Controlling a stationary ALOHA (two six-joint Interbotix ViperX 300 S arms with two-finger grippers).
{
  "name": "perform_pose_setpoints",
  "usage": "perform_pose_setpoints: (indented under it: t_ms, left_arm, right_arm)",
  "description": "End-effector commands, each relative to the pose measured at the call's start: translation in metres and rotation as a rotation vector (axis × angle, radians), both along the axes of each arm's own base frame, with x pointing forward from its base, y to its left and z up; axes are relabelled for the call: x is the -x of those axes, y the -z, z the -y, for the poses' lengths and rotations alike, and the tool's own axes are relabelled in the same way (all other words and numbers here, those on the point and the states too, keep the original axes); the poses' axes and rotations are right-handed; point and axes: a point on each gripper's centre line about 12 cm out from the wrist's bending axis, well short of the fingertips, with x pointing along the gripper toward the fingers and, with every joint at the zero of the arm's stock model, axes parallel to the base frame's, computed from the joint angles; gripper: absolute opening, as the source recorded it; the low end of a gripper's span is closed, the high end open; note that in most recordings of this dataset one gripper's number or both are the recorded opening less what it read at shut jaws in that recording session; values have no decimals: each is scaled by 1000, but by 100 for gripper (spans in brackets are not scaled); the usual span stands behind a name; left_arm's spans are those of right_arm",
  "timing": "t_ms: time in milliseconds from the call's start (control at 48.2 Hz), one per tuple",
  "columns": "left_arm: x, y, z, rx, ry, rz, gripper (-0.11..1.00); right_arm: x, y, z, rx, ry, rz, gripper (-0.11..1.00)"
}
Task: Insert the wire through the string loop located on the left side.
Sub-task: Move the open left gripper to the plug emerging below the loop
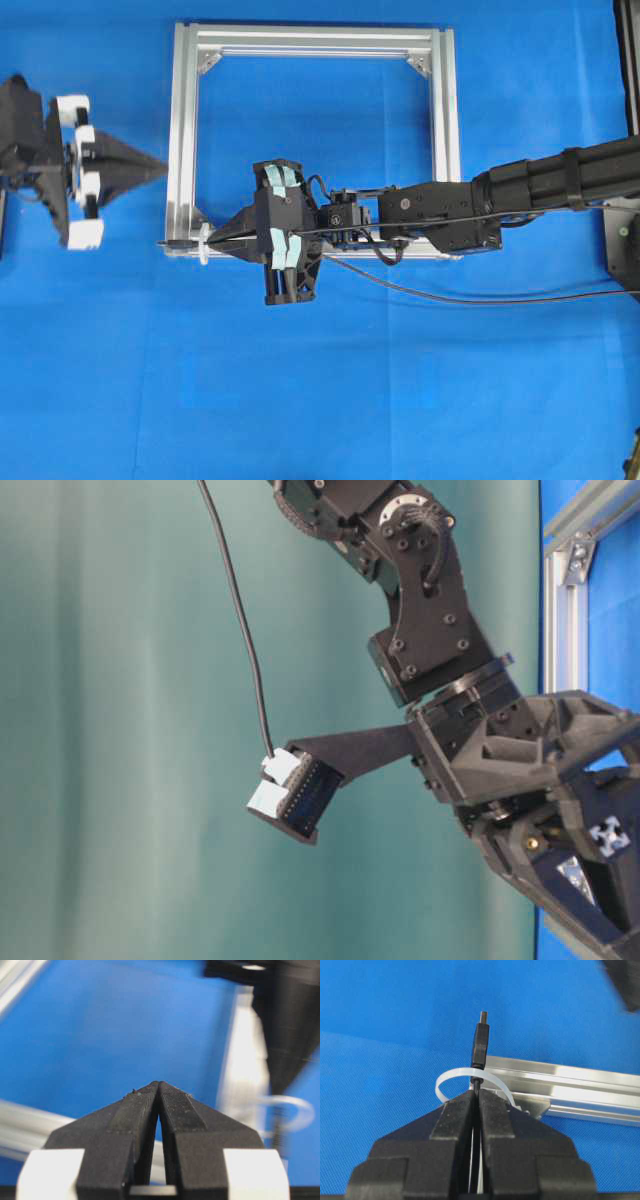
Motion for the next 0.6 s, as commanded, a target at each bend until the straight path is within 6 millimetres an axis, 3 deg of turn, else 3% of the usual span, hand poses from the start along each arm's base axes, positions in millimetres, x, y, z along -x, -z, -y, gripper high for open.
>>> perform_pose_setpoints:
  t_ms: [0, 270, 581]
  left_arm:
    - [-2, -9, 18, -3, 81, 38, 0]
    - [-1, -12, 53, -16, 237, 45, 0]
    - [-3, -10, 54, -20, 241, 32, 0]
  right_arm:
    - [-5, -16, 1, -2, 3, 41, 1]
    - [-5, -16, 1, -2, 3, 41, 1]
    - [-5, -15, 1, -4, 3, 40, 1]
